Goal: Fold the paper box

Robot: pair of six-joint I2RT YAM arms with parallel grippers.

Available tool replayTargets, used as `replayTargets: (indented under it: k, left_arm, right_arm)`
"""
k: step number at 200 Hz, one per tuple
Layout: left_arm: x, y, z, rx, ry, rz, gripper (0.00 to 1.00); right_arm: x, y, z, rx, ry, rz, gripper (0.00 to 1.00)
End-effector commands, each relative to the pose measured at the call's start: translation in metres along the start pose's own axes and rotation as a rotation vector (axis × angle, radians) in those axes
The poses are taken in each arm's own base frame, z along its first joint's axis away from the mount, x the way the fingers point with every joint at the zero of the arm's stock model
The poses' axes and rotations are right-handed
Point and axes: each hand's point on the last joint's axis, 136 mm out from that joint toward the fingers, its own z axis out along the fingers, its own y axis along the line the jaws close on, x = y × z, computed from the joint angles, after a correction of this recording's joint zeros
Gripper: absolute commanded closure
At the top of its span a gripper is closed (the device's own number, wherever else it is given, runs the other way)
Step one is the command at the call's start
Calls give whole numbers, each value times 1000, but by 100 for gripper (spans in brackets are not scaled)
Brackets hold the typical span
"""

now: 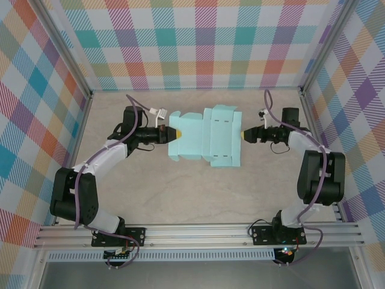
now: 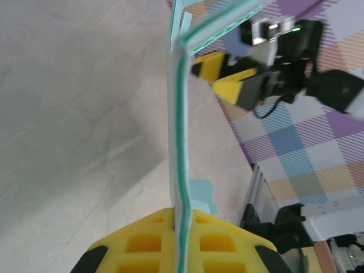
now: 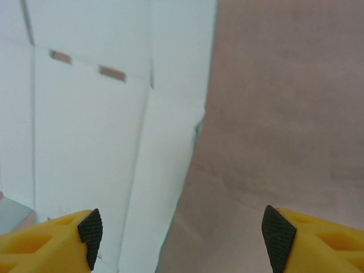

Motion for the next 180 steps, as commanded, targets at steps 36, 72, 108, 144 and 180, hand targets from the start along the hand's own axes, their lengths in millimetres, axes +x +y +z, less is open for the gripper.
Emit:
replayTargets:
  k: [36, 72, 108, 144, 180]
  left_arm:
    - [-14, -40, -7, 98, -12, 52, 100]
    - [-12, -31, -2, 85, -2, 31, 100]
    - [-14, -24, -1, 51, -31, 51, 100]
    - [-7, 1, 4, -17, -20, 12, 34]
    - [-12, 19, -20, -106, -61, 2, 3]
  right_arm:
    - [-17, 37, 2, -311, -31, 11, 33]
    - [-23, 76, -10, -463, -47, -63, 50]
    - [-22, 67, -1, -417, 6, -50, 97]
    - [-14, 55, 12, -244, 119, -121, 100]
    - [8, 43, 19, -114, 322, -237, 100]
